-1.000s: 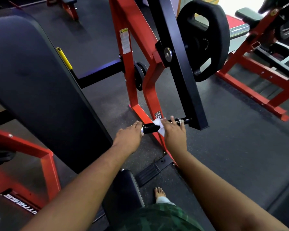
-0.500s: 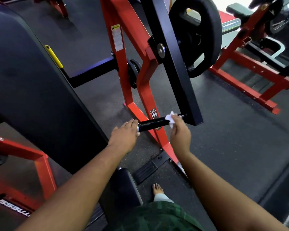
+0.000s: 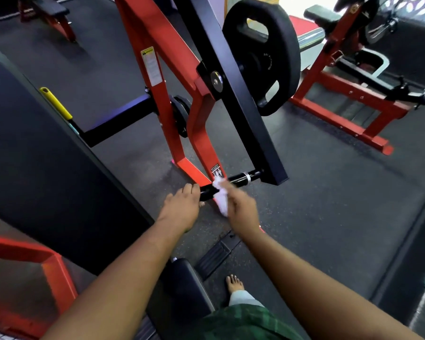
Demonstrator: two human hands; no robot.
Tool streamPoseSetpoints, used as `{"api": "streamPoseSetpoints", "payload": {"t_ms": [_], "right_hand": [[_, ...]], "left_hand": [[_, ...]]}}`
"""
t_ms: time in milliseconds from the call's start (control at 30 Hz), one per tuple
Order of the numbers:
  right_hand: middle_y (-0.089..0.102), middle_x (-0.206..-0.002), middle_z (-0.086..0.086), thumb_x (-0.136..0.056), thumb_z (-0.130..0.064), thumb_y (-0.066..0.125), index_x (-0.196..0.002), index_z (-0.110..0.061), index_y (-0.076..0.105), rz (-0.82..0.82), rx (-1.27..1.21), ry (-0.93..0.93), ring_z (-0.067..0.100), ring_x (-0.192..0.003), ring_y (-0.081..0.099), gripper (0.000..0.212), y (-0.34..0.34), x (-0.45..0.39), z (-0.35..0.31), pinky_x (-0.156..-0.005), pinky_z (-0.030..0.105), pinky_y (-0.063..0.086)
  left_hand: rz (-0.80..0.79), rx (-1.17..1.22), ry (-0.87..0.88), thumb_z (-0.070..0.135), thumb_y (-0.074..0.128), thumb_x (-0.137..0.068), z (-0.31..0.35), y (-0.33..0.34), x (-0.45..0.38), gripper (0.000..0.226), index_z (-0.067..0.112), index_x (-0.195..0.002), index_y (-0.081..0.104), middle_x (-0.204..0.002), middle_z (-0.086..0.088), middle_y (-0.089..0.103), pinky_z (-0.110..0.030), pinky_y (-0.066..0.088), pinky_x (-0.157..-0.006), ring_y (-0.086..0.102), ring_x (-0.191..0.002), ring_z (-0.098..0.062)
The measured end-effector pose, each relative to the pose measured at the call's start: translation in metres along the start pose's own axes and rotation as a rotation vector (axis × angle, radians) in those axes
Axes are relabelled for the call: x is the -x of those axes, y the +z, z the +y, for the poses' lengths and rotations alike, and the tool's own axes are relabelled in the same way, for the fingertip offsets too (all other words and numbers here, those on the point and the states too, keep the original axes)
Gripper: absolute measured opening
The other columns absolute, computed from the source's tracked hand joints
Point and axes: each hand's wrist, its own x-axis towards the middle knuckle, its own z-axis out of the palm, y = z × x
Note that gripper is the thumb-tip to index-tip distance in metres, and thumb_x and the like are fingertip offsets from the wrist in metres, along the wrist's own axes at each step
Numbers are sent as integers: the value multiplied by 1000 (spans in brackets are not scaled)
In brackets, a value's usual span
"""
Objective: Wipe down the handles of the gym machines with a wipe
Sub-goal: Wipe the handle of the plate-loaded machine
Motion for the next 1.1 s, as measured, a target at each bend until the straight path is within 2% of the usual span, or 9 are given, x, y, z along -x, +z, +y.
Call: {"api": "streamPoseSetpoints", "payload": {"t_ms": [100,233,400,533,600,667,800,933,1100], "right_hand": [[59,-142,2,-103,-5,44,-140,-22,58,110,269,153,26,-134,52,43,-16,-32,33,-110,42,45],[47,-153,5,-99,-2,45,-142,-22,51,-51,526,115,36,-142,41,47,12,-43,42,-104,51,49],[54,-147,14,-94,8,46,-140,-6,59,-128,222,-146,27,-142,44,50,48,2,4,-122,43,30],[73,-108,4,-100,-8,48,-138,-23,63,-34,-22,-32,6,-97,65,43,10,10,11,-87,21,49],[72,-114,1,-103,-9,48,-137,-22,64,163,34,76,2,-104,62,40,-10,-12,25,-93,18,47],[64,-137,-2,-103,-5,45,-135,-19,64,206,171,114,13,-126,59,40,-14,-38,42,-109,31,46],[65,-127,5,-95,-12,34,-125,-18,65,28,466,65,35,-115,60,44,20,-47,38,-98,50,50],[57,-146,9,-90,8,47,-140,-7,58,-62,193,-134,19,-142,45,54,57,-4,9,-125,38,24],[75,-110,-16,-100,-2,55,-120,-24,73,197,-443,347,8,-102,70,34,46,42,17,-89,33,58]], "left_hand": [[-12,33,-11,42,42,-108,2,-1,1,45,14,-142,36,-131,-7,49,-45,47,-93,56,-117,-27],[-19,69,-17,41,44,-107,2,0,1,45,14,-142,35,-129,-7,48,-46,47,-94,56,-117,-28],[-20,76,7,38,48,-105,-3,2,2,47,16,-144,33,-132,-7,46,-47,47,-95,56,-122,-29],[-42,65,17,39,45,-107,-4,1,2,54,14,-150,28,-137,-9,43,-48,45,-98,54,-124,-30],[-46,58,12,41,42,-108,-2,-1,1,54,13,-151,27,-138,-10,43,-47,44,-99,54,-122,-30],[-48,46,5,42,42,-108,-1,-2,1,54,13,-151,27,-138,-9,43,-46,44,-99,54,-121,-29],[-50,37,0,42,42,-108,0,-3,1,52,13,-148,29,-136,-9,44,-46,44,-98,55,-121,-29],[-50,44,3,40,44,-107,-2,0,1,52,15,-150,29,-136,-8,44,-45,44,-98,54,-125,-29],[-43,24,17,39,43,-108,-4,2,-1,49,13,-147,29,-135,-8,44,-45,45,-96,56,-120,-28]]}}
